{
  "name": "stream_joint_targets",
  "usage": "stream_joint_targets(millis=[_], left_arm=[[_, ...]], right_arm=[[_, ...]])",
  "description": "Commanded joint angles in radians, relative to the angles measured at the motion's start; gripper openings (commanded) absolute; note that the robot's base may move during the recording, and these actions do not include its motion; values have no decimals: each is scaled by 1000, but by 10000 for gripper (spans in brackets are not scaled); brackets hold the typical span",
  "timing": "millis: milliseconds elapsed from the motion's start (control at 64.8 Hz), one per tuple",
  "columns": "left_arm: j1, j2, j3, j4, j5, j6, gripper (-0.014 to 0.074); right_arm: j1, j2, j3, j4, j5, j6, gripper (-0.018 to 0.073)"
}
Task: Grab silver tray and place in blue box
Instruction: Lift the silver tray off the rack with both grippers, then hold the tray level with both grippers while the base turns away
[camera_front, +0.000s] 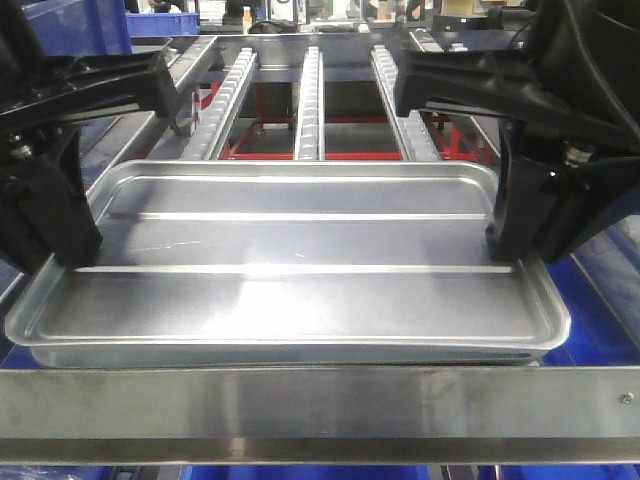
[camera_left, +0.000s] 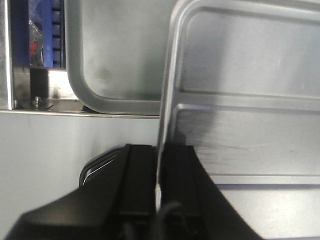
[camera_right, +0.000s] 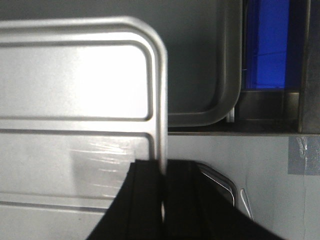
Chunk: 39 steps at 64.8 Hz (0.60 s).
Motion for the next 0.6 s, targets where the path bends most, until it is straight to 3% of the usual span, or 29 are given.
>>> stream_joint_targets(millis=[0, 587], left_arm=[[-6, -30, -22, 31, -20, -14, -10], [-6, -30, -22, 31, -20, -14, -10]], right_arm=[[-3, -34, -24, -43, -5, -1, 53], [-3, -33, -24, -43, -5, -1, 53]])
